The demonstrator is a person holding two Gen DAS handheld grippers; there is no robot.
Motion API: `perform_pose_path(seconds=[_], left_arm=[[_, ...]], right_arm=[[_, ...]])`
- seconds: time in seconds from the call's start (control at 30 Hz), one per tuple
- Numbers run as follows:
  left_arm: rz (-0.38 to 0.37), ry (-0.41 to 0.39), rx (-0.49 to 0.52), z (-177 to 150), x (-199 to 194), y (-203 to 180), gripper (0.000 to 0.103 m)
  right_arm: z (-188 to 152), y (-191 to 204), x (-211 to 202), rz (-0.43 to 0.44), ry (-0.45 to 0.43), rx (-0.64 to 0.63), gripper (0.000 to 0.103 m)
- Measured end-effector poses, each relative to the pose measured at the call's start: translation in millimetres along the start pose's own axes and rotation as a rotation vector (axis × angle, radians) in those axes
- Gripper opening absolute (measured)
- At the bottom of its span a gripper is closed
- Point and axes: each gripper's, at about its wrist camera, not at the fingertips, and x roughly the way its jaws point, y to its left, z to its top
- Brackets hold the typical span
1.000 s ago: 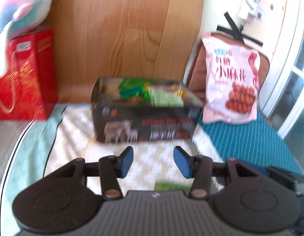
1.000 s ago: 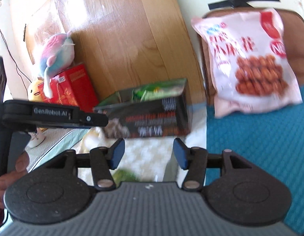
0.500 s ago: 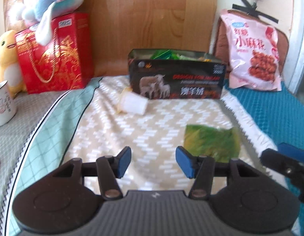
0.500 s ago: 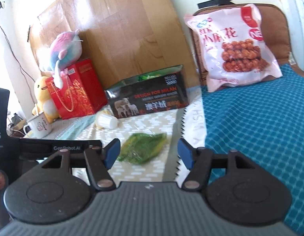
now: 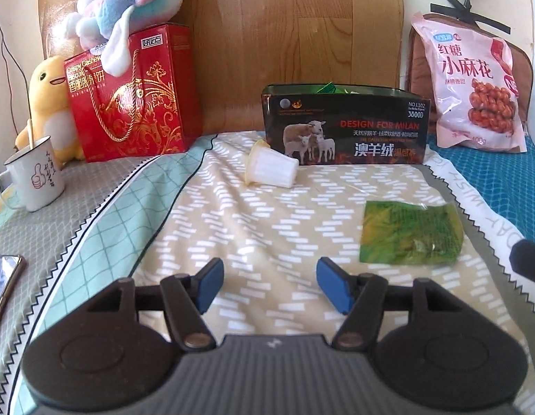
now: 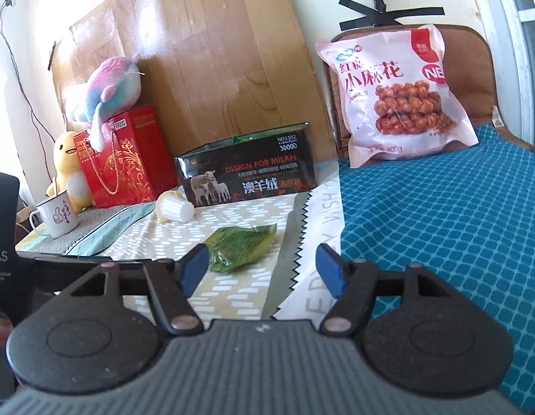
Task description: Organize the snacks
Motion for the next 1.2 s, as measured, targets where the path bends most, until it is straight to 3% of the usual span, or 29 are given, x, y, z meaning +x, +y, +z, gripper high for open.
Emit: perform_pose_path(seconds=[0.2, 0.47, 0.6, 0.73, 0.83, 1.07, 1.2], left_arm=[[0.018, -0.004, 0.008, -0.9, -0.1, -1.6, 0.062], [0.046, -0.028, 0.017, -1.3, -3.1, -3.4, 0.076], [0.059, -0.038, 0.019, -1.9, -4.7, -4.2, 0.078], [0.07, -0.05, 0.011, -2.0, -6.9, -3.2, 0.097], [0.056, -0.075, -0.002, -2.5, -11.0, -0.8, 0.103], [0.014, -0.027, -0.021, -1.3, -3.7, 2.6, 0.103], [0.001, -0.047, -0.066, -3.0, -6.6, 8.7, 0.103]], right_arm=[[-0.5, -3.0, -1.3, 0.005, -0.01, 0.021, 0.074], [-1.5, -4.0, -4.6, 0.013, -0.034, 0.025, 0.082], [-1.2, -6.0, -5.9, 0.022, -0.041, 0.035, 0.085], [-1.1, -8.2, -7.4, 0.03, -0.05, 0.054, 0.086], [-0.7, -9.6, -7.0, 0.037, -0.048, 0.066, 0.086], [-0.6, -10.7, -6.3, 0.04, -0.046, 0.076, 0.089], [-0.7, -11.2, -5.9, 0.038, -0.049, 0.078, 0.091]])
